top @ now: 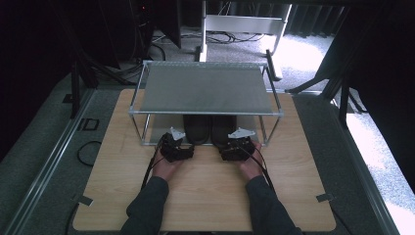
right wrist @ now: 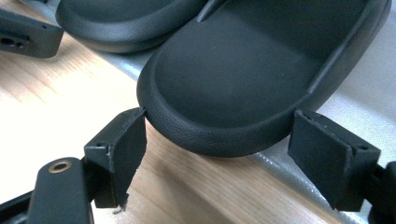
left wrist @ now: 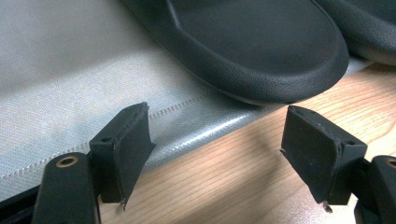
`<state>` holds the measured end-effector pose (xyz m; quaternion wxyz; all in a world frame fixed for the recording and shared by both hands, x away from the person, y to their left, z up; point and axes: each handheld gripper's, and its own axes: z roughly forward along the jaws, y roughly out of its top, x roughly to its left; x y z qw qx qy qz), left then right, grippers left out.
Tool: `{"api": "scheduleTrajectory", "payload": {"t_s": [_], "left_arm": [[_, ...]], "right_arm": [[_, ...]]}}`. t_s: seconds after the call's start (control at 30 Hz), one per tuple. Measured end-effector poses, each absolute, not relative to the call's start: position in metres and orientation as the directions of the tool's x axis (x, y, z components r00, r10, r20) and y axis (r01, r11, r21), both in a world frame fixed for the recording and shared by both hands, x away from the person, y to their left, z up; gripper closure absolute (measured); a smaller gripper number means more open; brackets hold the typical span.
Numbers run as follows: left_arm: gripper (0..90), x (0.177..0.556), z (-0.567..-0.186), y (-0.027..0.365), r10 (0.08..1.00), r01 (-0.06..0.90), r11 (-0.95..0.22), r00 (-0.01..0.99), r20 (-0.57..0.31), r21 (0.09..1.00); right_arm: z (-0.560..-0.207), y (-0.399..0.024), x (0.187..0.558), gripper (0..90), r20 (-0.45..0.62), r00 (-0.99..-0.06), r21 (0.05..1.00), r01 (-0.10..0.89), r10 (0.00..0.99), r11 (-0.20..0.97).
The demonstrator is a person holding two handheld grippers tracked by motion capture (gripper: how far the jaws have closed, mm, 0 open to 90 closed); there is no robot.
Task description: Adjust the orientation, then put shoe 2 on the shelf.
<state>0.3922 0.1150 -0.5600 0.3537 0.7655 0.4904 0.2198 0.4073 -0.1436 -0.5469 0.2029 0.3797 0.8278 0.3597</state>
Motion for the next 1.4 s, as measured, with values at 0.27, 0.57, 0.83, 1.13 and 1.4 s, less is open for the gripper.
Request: {"api": "scheduleTrajectory", "payload": {"t_s": [0.27,0.57,0.83,1.13,1.4], "left_arm": [[24.8,0.392,-0.560,0.115,0.906,0.595,-0.268,0.423,-0.012,0.757],[24.8,0.392,-0.560,0.115,0.906,0.595,-0.269,0.424,-0.012,0.757],[24.8,0.392,-0.560,0.115,0.906,0.595,-0.270,0.424,-0.010,0.757],[24.8,0.392,-0.560,0.115,0.905,0.595,-0.271,0.424,-0.010,0.757],[24.7,0.391,-0.560,0.115,0.905,0.591,-0.270,0.425,-0.008,0.760]], "right_arm": [[-0.547,-0.142,0.413,19.7,-0.064,-0.626,0.748,0.485,0.777,0.452],[-0.548,-0.141,0.418,19.7,-0.059,-0.624,0.750,0.487,0.780,0.447],[-0.549,-0.140,0.425,19.7,-0.060,-0.619,0.747,0.493,0.783,0.446],[-0.551,-0.136,0.429,20.7,-0.075,-0.616,0.746,0.487,0.784,0.454],[-0.547,-0.135,0.423,26.1,-0.101,-0.619,0.746,0.471,0.779,0.471]]}}
